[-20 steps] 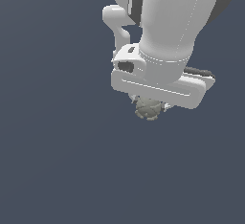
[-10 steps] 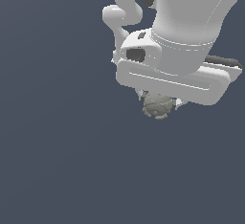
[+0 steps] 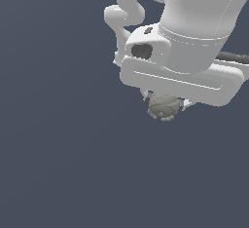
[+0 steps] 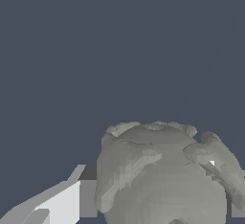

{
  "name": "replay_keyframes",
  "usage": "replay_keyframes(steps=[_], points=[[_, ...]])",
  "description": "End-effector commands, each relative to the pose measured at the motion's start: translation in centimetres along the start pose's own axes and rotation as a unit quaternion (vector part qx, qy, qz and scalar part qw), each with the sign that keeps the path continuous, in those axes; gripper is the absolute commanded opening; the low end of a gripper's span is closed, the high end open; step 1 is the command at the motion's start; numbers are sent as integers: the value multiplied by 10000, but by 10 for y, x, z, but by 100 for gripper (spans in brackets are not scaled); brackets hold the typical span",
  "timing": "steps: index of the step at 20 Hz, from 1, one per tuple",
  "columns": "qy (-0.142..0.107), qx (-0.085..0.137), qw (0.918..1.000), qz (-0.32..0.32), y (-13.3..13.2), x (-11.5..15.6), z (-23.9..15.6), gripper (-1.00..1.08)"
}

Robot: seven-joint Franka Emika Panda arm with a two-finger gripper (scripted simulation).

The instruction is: Pick up the object and move it to a goal position.

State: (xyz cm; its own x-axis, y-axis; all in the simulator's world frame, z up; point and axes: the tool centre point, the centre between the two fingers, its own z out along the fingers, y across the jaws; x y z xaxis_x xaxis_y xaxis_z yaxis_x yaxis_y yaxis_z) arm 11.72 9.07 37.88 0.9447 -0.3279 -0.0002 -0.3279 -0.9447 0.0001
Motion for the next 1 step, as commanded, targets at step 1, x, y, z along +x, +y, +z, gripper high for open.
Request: replay_keyframes(steps=[1], points=[[1,0,10000,0,0,0,-1,-100]])
